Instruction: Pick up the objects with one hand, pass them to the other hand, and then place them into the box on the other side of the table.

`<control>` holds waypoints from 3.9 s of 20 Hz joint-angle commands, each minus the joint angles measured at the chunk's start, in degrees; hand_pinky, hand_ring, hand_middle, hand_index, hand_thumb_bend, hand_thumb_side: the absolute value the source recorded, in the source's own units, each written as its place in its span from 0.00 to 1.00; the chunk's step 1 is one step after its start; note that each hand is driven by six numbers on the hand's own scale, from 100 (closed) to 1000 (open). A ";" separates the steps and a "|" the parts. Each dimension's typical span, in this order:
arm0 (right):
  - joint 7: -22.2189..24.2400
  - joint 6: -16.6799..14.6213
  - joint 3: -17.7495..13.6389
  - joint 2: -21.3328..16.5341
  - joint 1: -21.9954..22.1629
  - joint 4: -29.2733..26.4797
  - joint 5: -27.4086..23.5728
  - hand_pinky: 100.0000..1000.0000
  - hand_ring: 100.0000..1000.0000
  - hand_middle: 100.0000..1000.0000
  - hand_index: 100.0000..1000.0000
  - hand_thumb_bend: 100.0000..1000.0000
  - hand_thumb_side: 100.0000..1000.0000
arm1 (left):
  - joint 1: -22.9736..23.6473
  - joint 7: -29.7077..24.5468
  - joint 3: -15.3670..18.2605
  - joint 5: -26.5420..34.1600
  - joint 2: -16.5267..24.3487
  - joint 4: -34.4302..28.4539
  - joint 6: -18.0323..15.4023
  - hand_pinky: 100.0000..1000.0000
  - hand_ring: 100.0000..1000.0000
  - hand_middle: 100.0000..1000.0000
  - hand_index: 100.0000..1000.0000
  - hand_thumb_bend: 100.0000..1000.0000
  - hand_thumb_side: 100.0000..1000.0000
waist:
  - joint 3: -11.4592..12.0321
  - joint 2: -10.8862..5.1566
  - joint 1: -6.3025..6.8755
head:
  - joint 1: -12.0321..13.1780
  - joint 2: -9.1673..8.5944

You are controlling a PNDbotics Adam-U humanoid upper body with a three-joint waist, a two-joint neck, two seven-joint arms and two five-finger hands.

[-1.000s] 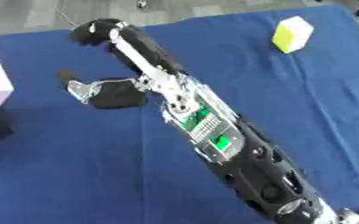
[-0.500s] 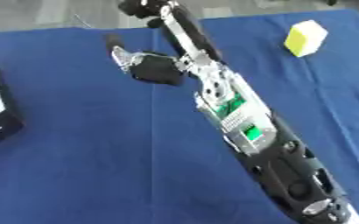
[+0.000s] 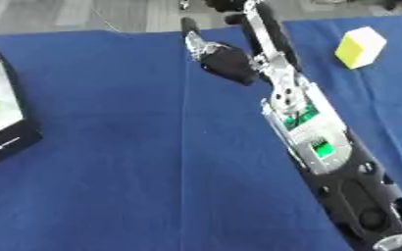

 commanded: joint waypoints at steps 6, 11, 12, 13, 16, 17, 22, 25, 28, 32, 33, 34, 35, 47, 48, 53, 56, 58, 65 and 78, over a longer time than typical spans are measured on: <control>-4.04 0.23 -3.56 -2.25 -1.23 0.66 -0.52 0.77 0.80 0.68 0.75 0.17 0.30 | -2.57 -0.90 1.67 -3.03 1.07 9.47 1.58 0.56 0.47 0.40 0.51 0.14 0.00 | -0.06 0.19 -0.58 | 2.06 -0.68; -5.69 0.23 -4.76 -2.42 -1.26 0.95 -0.87 0.77 0.79 0.68 0.75 0.17 0.30 | -3.70 -1.96 1.24 -5.47 -0.02 14.48 2.38 0.56 0.48 0.41 0.53 0.15 0.01 | -0.26 0.18 -0.70 | 2.84 -0.98; -5.84 0.23 -4.86 -2.49 -1.23 0.99 -0.91 0.77 0.79 0.68 0.75 0.17 0.30 | -3.90 -2.09 1.22 -5.96 -0.26 15.25 2.50 0.57 0.48 0.42 0.53 0.19 0.01 | -0.30 0.19 -0.72 | 2.99 -1.01; -6.00 0.26 -5.00 -2.52 -1.19 1.04 -0.96 0.77 0.80 0.68 0.75 0.17 0.30 | -4.07 -2.23 1.18 -6.34 -0.51 15.97 2.54 0.57 0.49 0.43 0.54 0.24 0.01 | -0.32 0.20 -0.71 | 3.10 -1.03; -6.49 0.28 -5.40 -2.52 -1.15 1.14 -1.12 0.77 0.79 0.68 0.75 0.16 0.30 | -4.37 -2.59 1.18 -7.08 -1.04 17.40 2.22 0.60 0.50 0.45 0.57 0.35 0.02 | -0.34 0.24 -0.71 | 3.19 -1.09; -6.66 0.28 -5.53 -2.54 -1.16 1.14 -1.16 0.77 0.79 0.68 0.75 0.16 0.30 | -4.39 -2.73 1.14 -7.37 -1.13 17.75 2.15 0.60 0.51 0.46 0.57 0.36 0.02 | -0.34 0.25 -0.71 | 3.18 -1.11; -7.51 0.33 -6.32 -2.68 -1.07 1.03 -1.43 0.77 0.79 0.68 0.75 0.16 0.30 | -4.23 -3.37 1.15 -8.76 -1.40 18.79 2.51 0.64 0.55 0.51 0.63 0.51 0.08 | -0.41 0.29 -0.73 | 3.11 -1.16; -7.92 0.38 -6.66 -2.87 -1.04 1.01 -1.59 0.77 0.79 0.68 0.75 0.16 0.30 | -4.02 -3.70 1.29 -9.47 -1.40 18.86 2.73 0.71 0.65 0.63 0.75 0.72 0.25 | -0.40 0.28 -0.72 | 3.06 -1.11; -8.18 0.45 -6.91 -3.06 -0.95 1.03 -1.64 0.77 0.79 0.68 0.75 0.16 0.30 | -3.75 -3.80 1.49 -10.31 -1.26 18.69 2.82 0.73 0.69 0.67 0.79 0.80 0.36 | -0.35 0.27 -0.68 | 2.92 -1.03; -8.48 0.49 -7.18 -3.28 -0.83 0.99 -1.71 0.77 0.79 0.68 0.75 0.17 0.30 | -3.30 -3.50 1.75 -10.83 -1.08 18.52 2.96 0.73 0.70 0.68 0.80 0.83 0.42 | -0.35 0.24 -0.65 | 2.68 -1.00; -8.53 0.50 -7.24 -3.35 -0.82 0.96 -1.72 0.77 0.79 0.68 0.75 0.17 0.29 | -3.20 -3.35 1.83 -10.83 -1.05 18.42 3.01 0.73 0.70 0.68 0.80 0.83 0.43 | -0.35 0.24 -0.65 | 2.65 -1.00; -8.61 0.51 -7.32 -3.42 -0.81 0.93 -1.73 0.77 0.79 0.68 0.75 0.17 0.29 | -3.11 -3.21 1.89 -10.83 -1.02 18.30 3.06 0.73 0.70 0.68 0.80 0.83 0.43 | -0.34 0.23 -0.65 | 2.63 -0.98; -8.68 0.53 -7.40 -3.47 -0.79 0.91 -1.74 0.77 0.79 0.68 0.75 0.17 0.29 | -3.05 -3.08 1.96 -10.78 -0.99 18.18 3.10 0.73 0.69 0.67 0.80 0.81 0.45 | -0.33 0.22 -0.65 | 2.62 -0.96; -8.01 2.06 -8.13 -5.73 -2.56 2.00 -0.38 0.79 0.82 0.71 0.77 0.17 0.30 | -2.45 5.48 5.76 -2.94 -2.13 7.44 2.99 0.70 0.60 0.62 0.75 0.62 0.48 | 0.04 -0.09 -0.92 | -0.65 -0.89; -7.54 2.54 -8.22 -6.12 -3.05 2.52 0.08 0.80 0.83 0.73 0.78 0.17 0.31 | -2.24 6.40 5.79 -2.03 -2.43 5.95 2.88 0.70 0.61 0.62 0.75 0.62 0.47 | 0.06 -0.13 -0.93 | -0.96 -0.89; -4.16 5.24 -8.68 -8.08 -5.89 6.46 2.71 0.81 0.86 0.77 0.80 0.19 0.33 | -0.95 10.93 5.49 2.50 -4.50 -0.84 1.93 0.70 0.62 0.64 0.76 0.61 0.45 | -0.16 -0.39 -1.25 | -2.18 -0.97; -1.77 6.30 -8.81 -9.62 -7.50 9.06 4.29 0.82 0.87 0.79 0.82 0.20 0.35 | -0.14 13.58 5.30 5.14 -6.11 -4.75 1.19 0.70 0.61 0.63 0.75 0.60 0.44 | -0.26 -0.43 -1.49 | -3.48 -1.04; -0.02 6.86 -8.99 -10.86 -8.50 10.94 4.94 0.83 0.88 0.80 0.82 0.20 0.36 | 0.50 15.13 5.03 6.93 -6.74 -6.96 0.97 0.70 0.60 0.62 0.75 0.60 0.43 | -0.31 -0.45 -1.62 | -4.48 -1.08; 6.11 7.60 -10.16 -15.60 -10.92 17.28 6.15 0.84 0.89 0.82 0.83 0.24 0.37 | 1.80 17.52 4.61 11.10 -7.15 -10.14 0.80 0.70 0.60 0.62 0.75 0.60 0.43 | -0.61 -0.66 -1.96 | -6.90 -1.23; 24.15 -4.31 -12.88 -26.25 -12.12 29.59 8.50 0.88 0.91 0.86 0.84 0.19 0.30 | 3.05 18.10 4.71 11.66 -7.09 -10.52 0.47 0.70 0.60 0.61 0.74 0.59 0.43 | -1.29 -0.75 -2.12 | -8.48 -2.05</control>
